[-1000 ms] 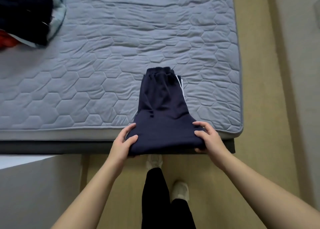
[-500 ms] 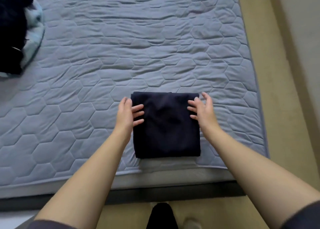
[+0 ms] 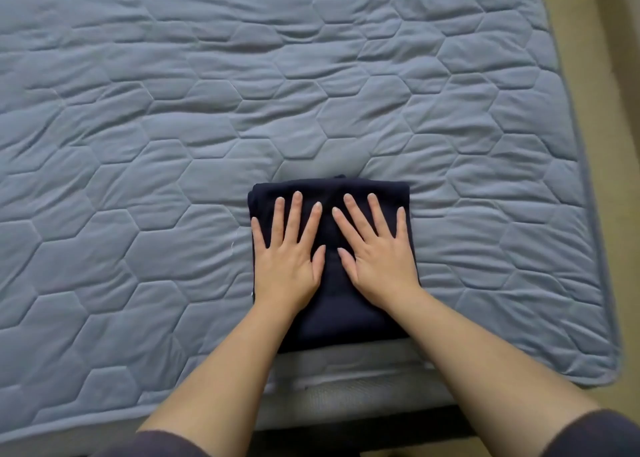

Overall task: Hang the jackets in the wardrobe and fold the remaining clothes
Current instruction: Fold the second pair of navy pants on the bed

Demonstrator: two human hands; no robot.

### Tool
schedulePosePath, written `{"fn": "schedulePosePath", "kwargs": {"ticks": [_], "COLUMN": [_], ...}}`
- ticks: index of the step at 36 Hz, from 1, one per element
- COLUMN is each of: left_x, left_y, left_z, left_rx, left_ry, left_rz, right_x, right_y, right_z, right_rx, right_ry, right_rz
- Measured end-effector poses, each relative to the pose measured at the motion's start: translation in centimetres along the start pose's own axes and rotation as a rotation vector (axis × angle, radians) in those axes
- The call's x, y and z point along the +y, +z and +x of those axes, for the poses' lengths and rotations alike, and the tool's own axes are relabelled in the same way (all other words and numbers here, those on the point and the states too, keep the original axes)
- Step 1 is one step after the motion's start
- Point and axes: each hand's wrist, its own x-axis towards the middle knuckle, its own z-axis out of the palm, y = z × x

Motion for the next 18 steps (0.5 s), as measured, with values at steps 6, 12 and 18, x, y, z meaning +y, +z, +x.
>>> {"fn": "schedulePosePath", "kwargs": {"ticks": [6, 12, 18], "left_x": [0.1, -0.2, -1.9], "left_y": [0.8, -2.7, -6.0], "left_z": [0.5, 0.0, 2.3], "left_rx": [-0.012, 0.184, 0.215], "left_ry": [-0.003, -0.218, -0.759], "left_rz": [-0.072, -0.578, -1.187], "right_x": [0.2, 0.3, 2.4], "right_y": [1.0, -1.6, -5.2], "right_z": [0.4, -0.7, 0.7], "right_rx": [-0.032, 0.097, 0.176], "right_ry": [-0.004, 0.405, 0.878], "right_rz": [-0.002, 0.540, 1.180]}}
